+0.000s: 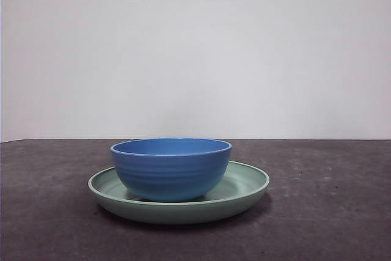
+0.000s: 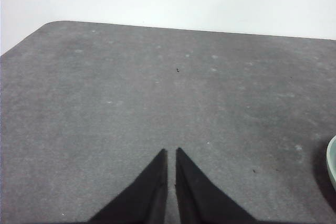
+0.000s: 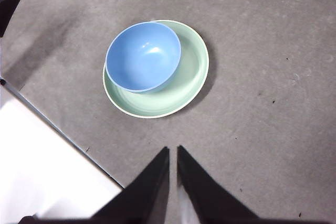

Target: Pick up the blue bowl, put it on the green plate, put it on desk

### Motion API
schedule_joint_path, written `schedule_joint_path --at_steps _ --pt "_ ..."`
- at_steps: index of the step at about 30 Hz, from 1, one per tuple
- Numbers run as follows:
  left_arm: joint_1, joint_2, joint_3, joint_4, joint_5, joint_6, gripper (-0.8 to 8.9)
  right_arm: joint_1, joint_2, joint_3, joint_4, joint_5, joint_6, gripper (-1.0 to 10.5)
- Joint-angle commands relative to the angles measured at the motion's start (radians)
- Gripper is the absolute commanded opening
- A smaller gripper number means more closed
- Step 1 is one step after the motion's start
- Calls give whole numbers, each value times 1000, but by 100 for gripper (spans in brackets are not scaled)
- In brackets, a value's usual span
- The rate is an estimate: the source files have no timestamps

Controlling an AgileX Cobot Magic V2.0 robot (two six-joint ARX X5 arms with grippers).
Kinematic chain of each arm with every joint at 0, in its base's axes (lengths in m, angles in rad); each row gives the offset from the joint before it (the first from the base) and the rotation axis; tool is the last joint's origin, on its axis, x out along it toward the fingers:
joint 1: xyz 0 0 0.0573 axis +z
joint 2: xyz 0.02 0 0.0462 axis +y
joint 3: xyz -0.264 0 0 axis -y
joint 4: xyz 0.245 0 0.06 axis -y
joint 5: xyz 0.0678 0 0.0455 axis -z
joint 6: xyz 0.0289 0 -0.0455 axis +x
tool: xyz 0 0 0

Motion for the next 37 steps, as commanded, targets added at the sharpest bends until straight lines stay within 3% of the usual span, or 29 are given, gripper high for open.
schedule_joint_path --at_steps 1,11,16,22,27,35,37 --pt "1 -2 -21 -8 -2 3 26 6 5 15 10 0 -5 20" --pt "1 -2 -20 -8 -2 3 26 2 -2 15 11 1 -5 20" --pt "1 -2 -20 -8 -2 3 26 -73 -57 -18 32 -19 -8 20" --pt "1 -2 -20 -8 -2 3 26 -262 -246 -258 301 -26 -31 20" --pt "1 -2 -20 -8 -2 3 26 -420 -437 -584 649 -27 -20 20" --pt "1 -2 -20 -8 -2 3 26 -530 -677 -1007 1034 -13 -24 20" --pt "1 -2 -20 -8 -2 3 26 -532 -721 -1077 1073 32 -24 20"
